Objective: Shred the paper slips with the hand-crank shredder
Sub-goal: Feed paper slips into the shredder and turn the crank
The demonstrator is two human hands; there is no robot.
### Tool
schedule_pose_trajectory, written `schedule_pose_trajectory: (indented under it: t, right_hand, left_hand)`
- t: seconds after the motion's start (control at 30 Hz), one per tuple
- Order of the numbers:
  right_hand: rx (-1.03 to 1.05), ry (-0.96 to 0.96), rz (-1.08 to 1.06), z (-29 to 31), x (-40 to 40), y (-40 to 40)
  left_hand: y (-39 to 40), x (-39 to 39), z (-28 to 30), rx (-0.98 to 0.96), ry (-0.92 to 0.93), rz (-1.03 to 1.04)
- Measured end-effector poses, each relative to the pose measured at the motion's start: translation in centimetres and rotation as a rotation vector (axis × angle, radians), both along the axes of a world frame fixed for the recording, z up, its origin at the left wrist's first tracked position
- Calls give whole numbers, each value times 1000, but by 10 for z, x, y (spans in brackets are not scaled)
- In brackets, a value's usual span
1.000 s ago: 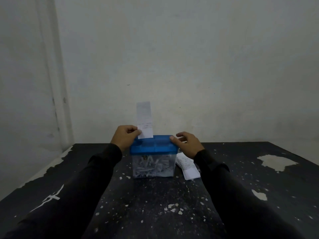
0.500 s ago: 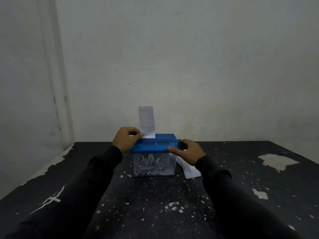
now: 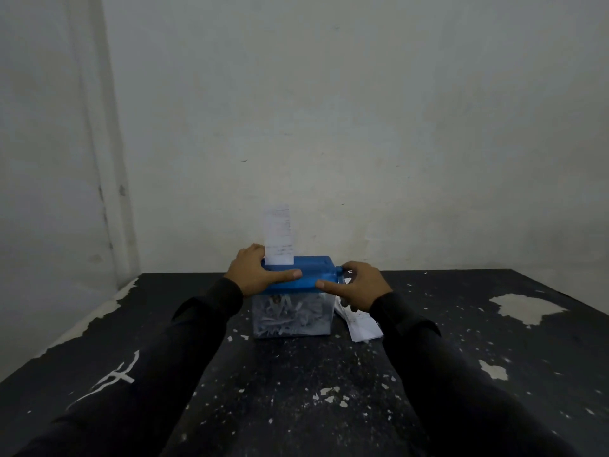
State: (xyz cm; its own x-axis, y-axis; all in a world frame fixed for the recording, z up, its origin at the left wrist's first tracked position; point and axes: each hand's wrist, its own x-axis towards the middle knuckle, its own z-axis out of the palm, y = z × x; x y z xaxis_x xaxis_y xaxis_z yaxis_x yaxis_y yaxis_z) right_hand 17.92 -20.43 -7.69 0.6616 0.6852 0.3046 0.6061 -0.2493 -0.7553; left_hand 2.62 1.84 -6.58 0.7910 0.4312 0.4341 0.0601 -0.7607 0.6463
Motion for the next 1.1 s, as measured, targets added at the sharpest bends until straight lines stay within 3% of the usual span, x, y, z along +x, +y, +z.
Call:
schedule_pose_trajectory:
  t: [0.1,0.2,0.37,0.63,0.77,0.97,1.1]
  right_hand:
    - [-51,-56,-31,-1,-4,-2]
    - [97,-3,-92,1,-7,0]
    - [572,458,-31,26,-3,0]
    - [446,310,-124,33,30,34]
    - [353,229,-233,13,38,48]
    - [80,159,-219,-43,38,32]
    - [140,54,-212,-58,9,2]
  left_hand:
    - [-9,-1,2,-138,28,-61]
    - [-14,-2,4,-194,11,-97]
    - [-13,-2,3,-210,-15,-110]
    - [-6,-1,-2,-203,-25,-116]
    - [-3,0,-3,-193,-15,-97]
    - [-8,0,-1,-198,-5,-82]
    - [-4,0,-1,-191,4,-67]
